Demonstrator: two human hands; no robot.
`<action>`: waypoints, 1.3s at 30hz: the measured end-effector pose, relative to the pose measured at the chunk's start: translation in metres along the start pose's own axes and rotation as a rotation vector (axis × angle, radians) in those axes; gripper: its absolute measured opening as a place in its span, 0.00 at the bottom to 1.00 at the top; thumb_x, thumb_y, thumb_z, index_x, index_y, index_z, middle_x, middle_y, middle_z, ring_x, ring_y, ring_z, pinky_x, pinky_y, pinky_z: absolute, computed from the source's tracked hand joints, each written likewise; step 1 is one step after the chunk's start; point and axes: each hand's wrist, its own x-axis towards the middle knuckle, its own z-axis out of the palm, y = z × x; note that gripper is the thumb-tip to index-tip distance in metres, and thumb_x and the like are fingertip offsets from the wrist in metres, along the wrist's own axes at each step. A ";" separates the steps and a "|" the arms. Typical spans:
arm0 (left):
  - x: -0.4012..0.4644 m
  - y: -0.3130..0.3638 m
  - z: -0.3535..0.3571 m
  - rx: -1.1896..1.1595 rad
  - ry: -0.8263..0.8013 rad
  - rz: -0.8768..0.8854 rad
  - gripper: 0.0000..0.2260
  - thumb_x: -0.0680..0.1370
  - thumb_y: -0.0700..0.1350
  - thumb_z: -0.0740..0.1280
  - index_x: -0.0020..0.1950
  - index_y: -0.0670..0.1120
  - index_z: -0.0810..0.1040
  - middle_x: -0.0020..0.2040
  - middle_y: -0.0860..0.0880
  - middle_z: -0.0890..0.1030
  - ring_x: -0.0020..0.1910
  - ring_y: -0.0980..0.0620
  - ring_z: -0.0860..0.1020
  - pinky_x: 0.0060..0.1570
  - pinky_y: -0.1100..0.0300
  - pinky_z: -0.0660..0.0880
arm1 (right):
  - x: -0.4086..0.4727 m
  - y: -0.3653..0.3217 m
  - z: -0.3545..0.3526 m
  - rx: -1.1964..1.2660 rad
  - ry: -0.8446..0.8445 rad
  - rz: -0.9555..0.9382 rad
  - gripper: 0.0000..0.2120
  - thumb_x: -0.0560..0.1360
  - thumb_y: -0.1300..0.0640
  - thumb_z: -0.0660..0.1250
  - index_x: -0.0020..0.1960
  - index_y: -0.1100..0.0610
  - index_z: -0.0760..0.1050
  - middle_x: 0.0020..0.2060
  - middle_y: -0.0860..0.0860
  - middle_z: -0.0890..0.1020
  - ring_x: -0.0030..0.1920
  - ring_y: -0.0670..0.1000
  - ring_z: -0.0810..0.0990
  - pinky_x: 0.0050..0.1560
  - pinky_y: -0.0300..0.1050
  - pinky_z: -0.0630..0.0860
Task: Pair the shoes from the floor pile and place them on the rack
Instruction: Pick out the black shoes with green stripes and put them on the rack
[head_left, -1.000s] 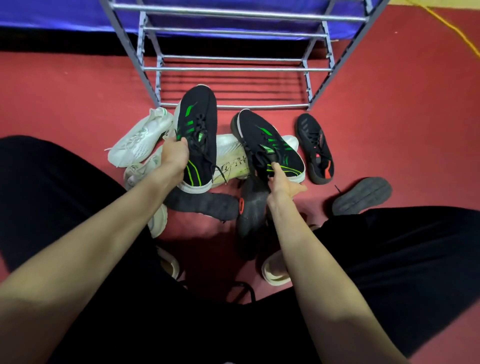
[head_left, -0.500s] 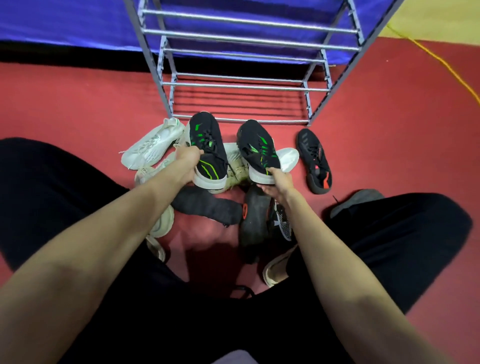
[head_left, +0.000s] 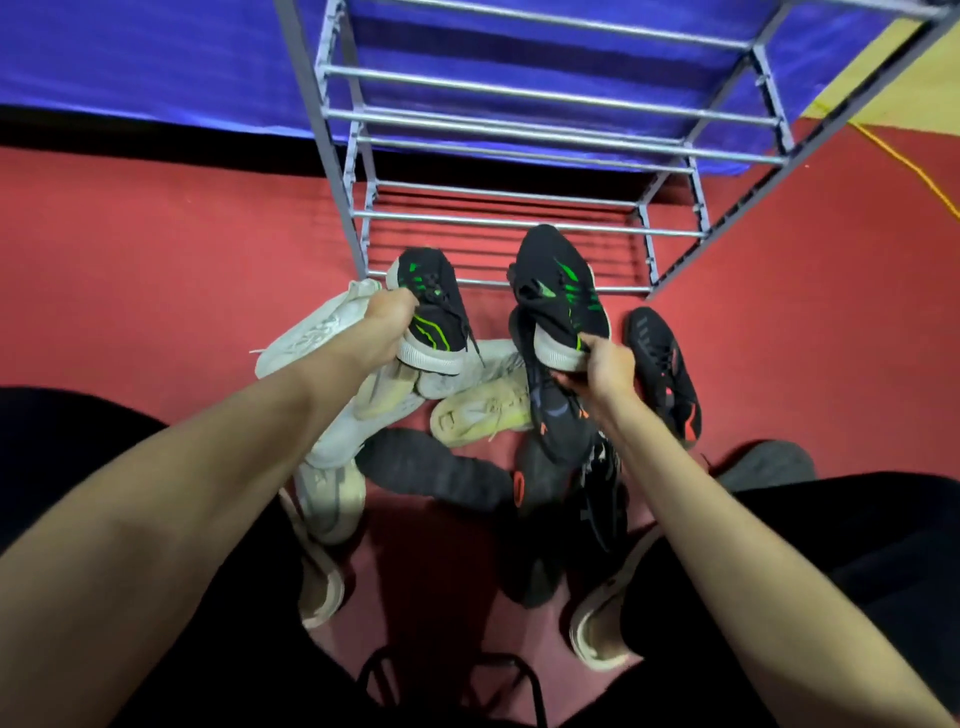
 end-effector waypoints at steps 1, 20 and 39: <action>0.007 0.001 0.003 -0.004 0.008 -0.008 0.07 0.76 0.38 0.58 0.50 0.43 0.74 0.35 0.48 0.75 0.32 0.51 0.73 0.33 0.59 0.70 | 0.004 0.001 -0.001 -0.012 0.018 -0.011 0.06 0.75 0.63 0.63 0.40 0.64 0.75 0.35 0.58 0.77 0.30 0.55 0.77 0.21 0.39 0.74; 0.127 -0.013 0.025 -0.071 0.162 0.064 0.14 0.79 0.39 0.60 0.33 0.47 0.70 0.33 0.50 0.71 0.43 0.48 0.71 0.42 0.58 0.67 | 0.124 0.004 0.090 0.006 -0.133 0.038 0.05 0.79 0.66 0.60 0.44 0.62 0.70 0.41 0.56 0.75 0.36 0.53 0.76 0.38 0.49 0.79; 0.266 -0.020 0.045 -0.073 0.235 0.226 0.17 0.81 0.42 0.57 0.32 0.48 0.61 0.32 0.50 0.64 0.35 0.51 0.63 0.38 0.58 0.61 | 0.242 0.031 0.170 -0.095 -0.259 0.061 0.04 0.79 0.62 0.61 0.48 0.60 0.66 0.41 0.57 0.75 0.35 0.55 0.77 0.32 0.49 0.77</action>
